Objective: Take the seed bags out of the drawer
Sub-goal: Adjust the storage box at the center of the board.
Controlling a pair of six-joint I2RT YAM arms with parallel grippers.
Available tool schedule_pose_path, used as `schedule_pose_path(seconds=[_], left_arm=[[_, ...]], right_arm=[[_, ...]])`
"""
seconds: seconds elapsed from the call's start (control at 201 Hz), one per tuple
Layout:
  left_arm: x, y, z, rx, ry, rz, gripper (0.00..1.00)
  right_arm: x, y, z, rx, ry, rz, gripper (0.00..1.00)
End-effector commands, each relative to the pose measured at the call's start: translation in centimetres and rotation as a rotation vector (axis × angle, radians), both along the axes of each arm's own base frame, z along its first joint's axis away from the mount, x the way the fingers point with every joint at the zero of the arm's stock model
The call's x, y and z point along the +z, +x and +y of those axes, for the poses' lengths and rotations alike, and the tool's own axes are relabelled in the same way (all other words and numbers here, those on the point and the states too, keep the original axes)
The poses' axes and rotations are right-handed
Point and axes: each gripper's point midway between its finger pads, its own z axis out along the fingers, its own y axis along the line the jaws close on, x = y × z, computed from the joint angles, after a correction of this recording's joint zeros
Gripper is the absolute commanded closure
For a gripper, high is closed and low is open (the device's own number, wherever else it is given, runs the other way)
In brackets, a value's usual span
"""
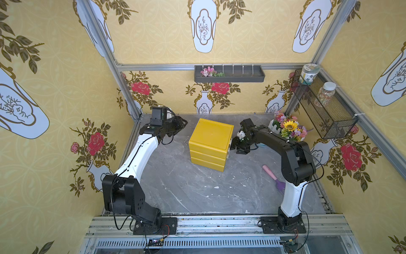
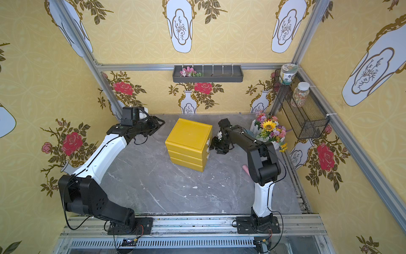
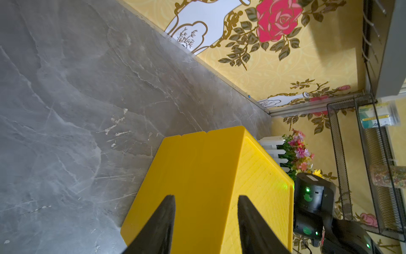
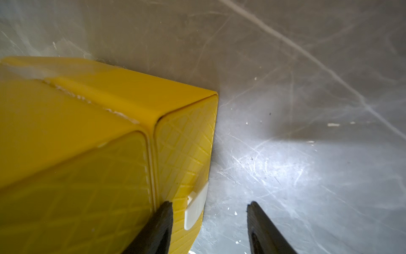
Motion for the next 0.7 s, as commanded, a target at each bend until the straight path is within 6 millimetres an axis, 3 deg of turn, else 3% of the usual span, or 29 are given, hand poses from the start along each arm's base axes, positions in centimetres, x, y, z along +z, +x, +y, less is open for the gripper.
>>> schedule_pose_path(seconds=[0.0, 0.528, 0.692], left_arm=[[-0.7, -0.3, -0.2, -0.029, 0.039, -0.003, 0.48], [-2.6, -1.6, 0.5, -0.023, 0.082, 0.016, 0.47], [-2.6, -1.2, 0.1, -0.051, 0.081, 0.009, 0.47]], right_arm=[[0.2, 1.2, 1.2, 0.008, 0.03, -0.025, 0.41], [0.6, 6.2, 3.7, 0.055, 0.07, -0.048, 0.41], [1.5, 6.2, 2.0, 0.023, 0.056, -0.059, 0.41]])
